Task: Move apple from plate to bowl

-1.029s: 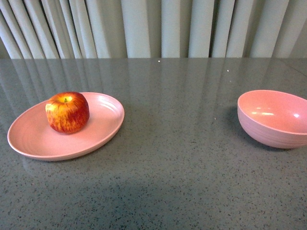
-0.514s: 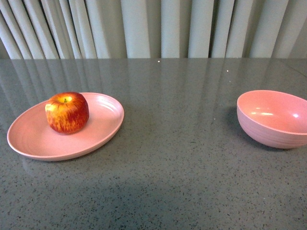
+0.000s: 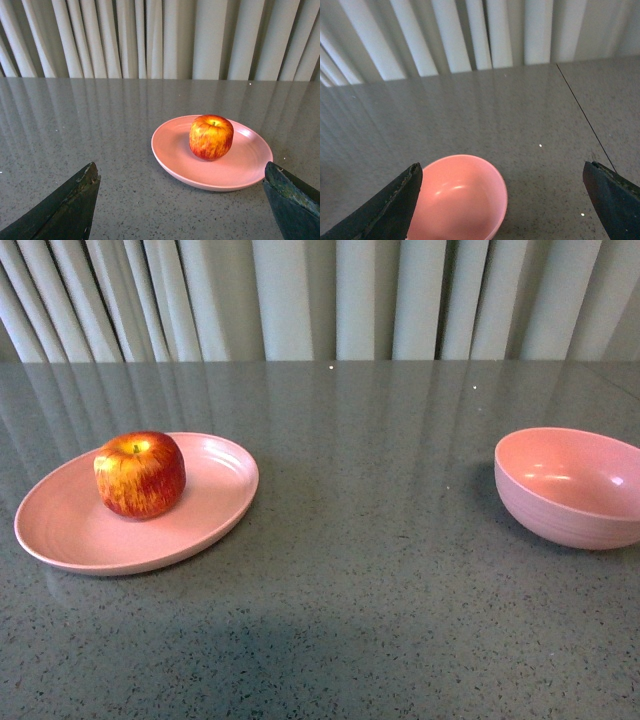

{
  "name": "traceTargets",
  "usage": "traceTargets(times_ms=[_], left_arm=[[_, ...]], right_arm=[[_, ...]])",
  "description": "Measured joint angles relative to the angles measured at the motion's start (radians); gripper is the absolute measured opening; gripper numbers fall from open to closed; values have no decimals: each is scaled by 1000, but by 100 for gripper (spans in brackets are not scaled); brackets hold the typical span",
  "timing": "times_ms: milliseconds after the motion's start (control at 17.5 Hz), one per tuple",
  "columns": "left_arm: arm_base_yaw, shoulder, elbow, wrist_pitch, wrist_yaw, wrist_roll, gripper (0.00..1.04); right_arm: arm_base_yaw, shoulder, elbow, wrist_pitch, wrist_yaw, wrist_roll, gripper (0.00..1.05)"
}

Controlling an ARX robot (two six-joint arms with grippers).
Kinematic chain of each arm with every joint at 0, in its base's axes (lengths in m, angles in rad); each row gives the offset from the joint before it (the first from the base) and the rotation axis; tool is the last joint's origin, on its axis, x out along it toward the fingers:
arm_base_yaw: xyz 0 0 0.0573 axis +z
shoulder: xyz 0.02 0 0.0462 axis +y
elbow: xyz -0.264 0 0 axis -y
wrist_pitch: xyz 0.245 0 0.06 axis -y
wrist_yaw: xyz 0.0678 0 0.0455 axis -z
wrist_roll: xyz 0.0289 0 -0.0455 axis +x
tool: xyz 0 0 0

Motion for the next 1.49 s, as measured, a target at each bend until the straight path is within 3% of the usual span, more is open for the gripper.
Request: traceTargets(times_ms=[286, 971, 1029, 1257, 1486], left_arm=[[0, 0, 0, 0, 0, 0, 98], [0, 0, 0, 0, 0, 0, 98], [0, 0, 0, 0, 0, 0, 98], [0, 0, 0, 0, 0, 0, 98], [0, 0, 0, 0, 0, 0, 98]], right_arm=[[13, 496, 337, -174, 117, -50, 98], [67, 700, 430, -304, 130, 11, 98], [72, 702, 430, -305, 130, 24, 92], [78, 702, 429, -304, 130, 40, 52], [78, 695, 429, -325, 117, 60, 6]])
